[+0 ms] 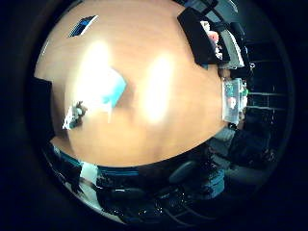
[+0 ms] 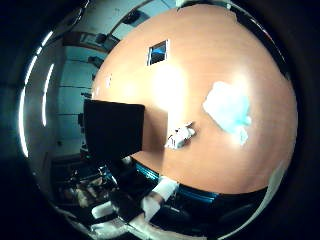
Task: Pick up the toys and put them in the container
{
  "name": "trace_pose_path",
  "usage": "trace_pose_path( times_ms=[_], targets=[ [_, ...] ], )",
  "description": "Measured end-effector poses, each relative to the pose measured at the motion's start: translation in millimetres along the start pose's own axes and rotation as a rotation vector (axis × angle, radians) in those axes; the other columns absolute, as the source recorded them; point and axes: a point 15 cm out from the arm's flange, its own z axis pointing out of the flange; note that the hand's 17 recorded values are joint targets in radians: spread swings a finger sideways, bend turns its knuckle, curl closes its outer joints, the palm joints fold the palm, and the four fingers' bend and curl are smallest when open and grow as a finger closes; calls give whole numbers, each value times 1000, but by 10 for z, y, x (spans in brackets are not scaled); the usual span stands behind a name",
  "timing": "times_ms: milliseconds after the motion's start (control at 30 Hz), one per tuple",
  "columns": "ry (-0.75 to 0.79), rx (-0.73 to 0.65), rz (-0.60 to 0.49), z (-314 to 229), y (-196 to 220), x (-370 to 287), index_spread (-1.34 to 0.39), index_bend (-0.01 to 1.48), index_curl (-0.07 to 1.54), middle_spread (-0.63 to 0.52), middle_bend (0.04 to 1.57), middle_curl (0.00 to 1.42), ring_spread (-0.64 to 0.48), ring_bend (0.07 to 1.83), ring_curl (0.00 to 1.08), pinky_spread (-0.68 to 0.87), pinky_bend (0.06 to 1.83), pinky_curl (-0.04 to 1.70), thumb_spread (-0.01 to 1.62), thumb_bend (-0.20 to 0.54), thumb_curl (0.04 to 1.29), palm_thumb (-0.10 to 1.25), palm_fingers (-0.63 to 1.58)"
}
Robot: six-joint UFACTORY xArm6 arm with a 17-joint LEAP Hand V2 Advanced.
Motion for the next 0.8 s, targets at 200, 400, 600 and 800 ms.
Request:
trace_pose_path(
  times_ms=[200,400,600,800],
  targets=[
    [13,14,17,363,-78,178,-402,146,209,221,171,242,267,192,239,384,338,317,842,-33,286,112,-77],
    [9,-16,21,753,-58,263,-389,146,213,217,174,244,262,196,237,383,329,321,843,-34,289,112,-67],
    [-9,-51,31,1104,-34,326,-378,147,215,217,177,248,248,197,239,385,326,325,853,-32,290,123,-60],
    [-23,-80,35,1417,71,302,-362,150,219,212,179,255,242,196,244,385,317,326,860,-30,290,136,-52]
  ],
)
